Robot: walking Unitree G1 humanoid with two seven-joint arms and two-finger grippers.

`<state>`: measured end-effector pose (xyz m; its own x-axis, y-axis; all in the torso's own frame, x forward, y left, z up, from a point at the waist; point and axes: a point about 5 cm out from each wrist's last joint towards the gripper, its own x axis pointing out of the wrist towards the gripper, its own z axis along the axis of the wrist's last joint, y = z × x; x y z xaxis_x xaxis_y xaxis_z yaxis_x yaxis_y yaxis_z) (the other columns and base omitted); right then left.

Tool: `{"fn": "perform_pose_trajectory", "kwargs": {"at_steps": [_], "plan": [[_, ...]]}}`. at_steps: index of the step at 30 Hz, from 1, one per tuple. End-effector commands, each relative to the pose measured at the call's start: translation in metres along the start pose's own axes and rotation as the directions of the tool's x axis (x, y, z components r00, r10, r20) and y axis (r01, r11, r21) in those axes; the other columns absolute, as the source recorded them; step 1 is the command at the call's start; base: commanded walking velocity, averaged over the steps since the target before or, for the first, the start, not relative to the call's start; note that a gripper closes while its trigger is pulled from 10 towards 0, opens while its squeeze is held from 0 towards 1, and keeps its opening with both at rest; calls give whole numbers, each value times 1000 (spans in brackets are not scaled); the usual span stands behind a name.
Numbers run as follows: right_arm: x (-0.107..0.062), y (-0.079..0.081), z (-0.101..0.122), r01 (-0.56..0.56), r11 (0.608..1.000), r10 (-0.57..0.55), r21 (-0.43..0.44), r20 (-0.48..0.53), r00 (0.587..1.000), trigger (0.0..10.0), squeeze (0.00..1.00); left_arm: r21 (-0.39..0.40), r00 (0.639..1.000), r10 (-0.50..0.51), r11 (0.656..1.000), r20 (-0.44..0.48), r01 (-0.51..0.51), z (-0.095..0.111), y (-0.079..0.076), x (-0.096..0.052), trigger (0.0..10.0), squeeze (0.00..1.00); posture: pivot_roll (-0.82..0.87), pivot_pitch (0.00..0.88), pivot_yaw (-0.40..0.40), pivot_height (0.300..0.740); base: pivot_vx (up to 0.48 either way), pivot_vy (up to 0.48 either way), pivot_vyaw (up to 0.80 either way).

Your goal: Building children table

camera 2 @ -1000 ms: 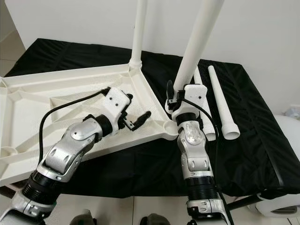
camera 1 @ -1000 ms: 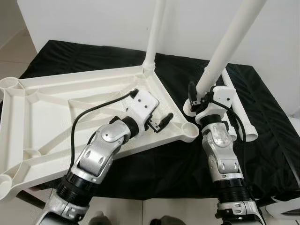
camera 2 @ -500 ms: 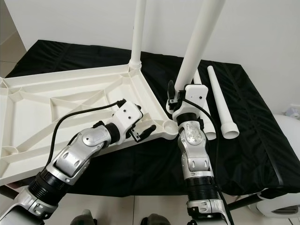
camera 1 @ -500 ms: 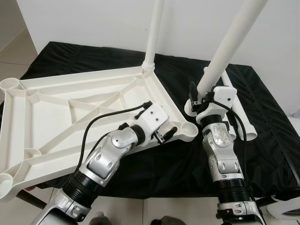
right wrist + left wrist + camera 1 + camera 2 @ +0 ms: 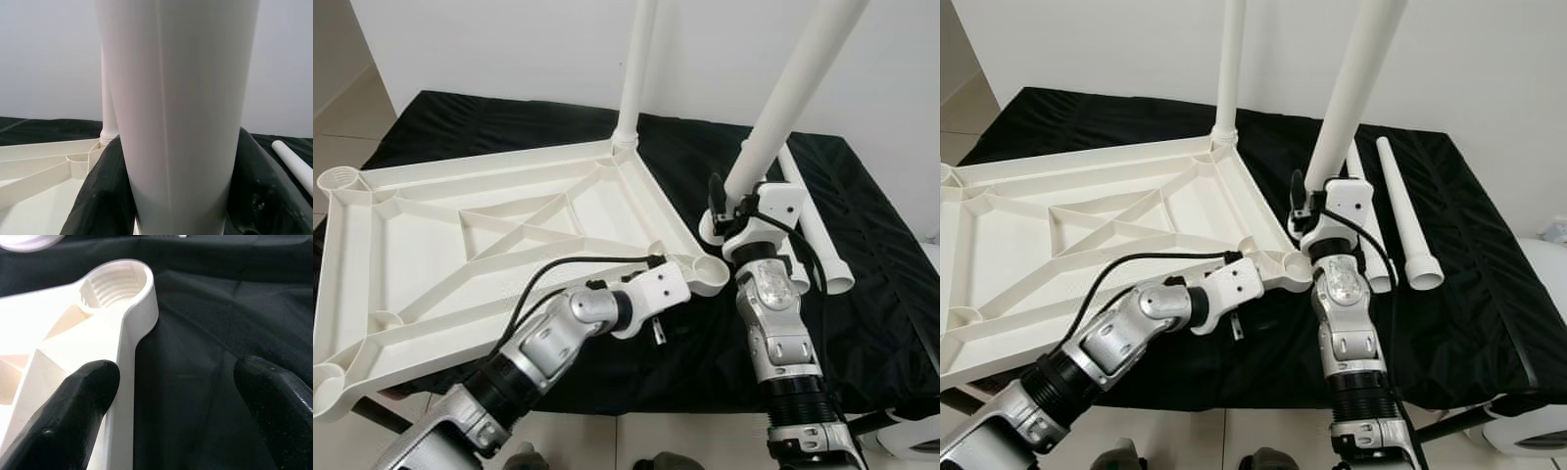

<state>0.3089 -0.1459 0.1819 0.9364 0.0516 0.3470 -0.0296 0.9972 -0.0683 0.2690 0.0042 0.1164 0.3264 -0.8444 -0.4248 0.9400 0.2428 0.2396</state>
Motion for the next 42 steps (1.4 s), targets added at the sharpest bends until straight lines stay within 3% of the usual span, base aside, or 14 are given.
{"fn": "perform_pose_trajectory", "kwargs": {"at_steps": [1, 9, 15, 16, 17, 30, 37, 38, 39, 40, 42], "plan": [[0, -3, 3, 14, 1000, -14, -2, 18, 1000, 10000, 0, -30, 997, 36, 999, -65, -38, -10, 3, 2, 10000, 0, 51, 0, -53, 740, 0, 0, 0], [0, -3, 4, 16, 1000, -16, -1, 18, 1000, 10000, 0, -134, 987, 106, 984, -121, -122, -14, 20, 5, 10000, 0, 54, 3, -53, 740, 0, 0, 0], [0, -3, 4, 21, 1000, -21, -2, 17, 1000, 10000, 0, -163, 982, 144, 973, -125, -163, -14, 29, 4, 10000, 0, 54, 11, -50, 740, 0, 0, 0], [0, -3, 4, 21, 1000, -21, -3, 16, 1000, 10000, 0, -150, 982, 146, 975, -118, -163, -13, 30, 3, 3373, 0, 53, 12, -50, 740, 0, 0, 0], [0, -3, 4, 22, 1000, -22, -3, 16, 1000, 10000, 0, -151, 983, 145, 975, -113, -161, -12, 30, 2, 0, 0, 53, 13, -50, 740, 0, 0, 0], [-1, -4, 3, 19, 1000, -19, 3, 6, 1000, 10000, 0, -138, 989, 113, 982, -97, -126, -11, 30, -3, 0, 0, 52, 20, -54, 740, 0, 0, 0], [1, -1, 1, -2, 1000, 3, 26, -30, 1000, 10000, 0, -76, 995, 58, 995, -85, -65, -10, 27, -14, 0, 0, 57, 27, -63, 740, 0, 0, 0], [1, 1, 1, -14, 999, 15, 37, -36, 999, 10000, 0, -56, 996, 42, 997, -81, -46, -9, 24, -15, 2863, 0, 58, 27, -65, 740, 0, 0, 0], [1, 1, 1, -14, 999, 15, 37, -36, 999, 10000, 0, -56, 996, 42, 997, -81, -46, -9, 24, -15, 2863, 0, 58, 27, -65, 740, 0, 0, 0], [1, 3, 1, -33, 998, 36, 54, -43, 998, 10000, 0, -49, 996, 31, 998, -80, -35, -9, 22, -16, 10000, 0, 59, 26, -65, 740, 0, 0, 0], [1, 7, 1, -72, 994, 77, 83, -52, 996, 10000, 0, -38, 996, 33, 999, -80, -36, -8, 20, -16, 10000, 0, 59, 27, -68, 740, 0, 0, 0]]}}
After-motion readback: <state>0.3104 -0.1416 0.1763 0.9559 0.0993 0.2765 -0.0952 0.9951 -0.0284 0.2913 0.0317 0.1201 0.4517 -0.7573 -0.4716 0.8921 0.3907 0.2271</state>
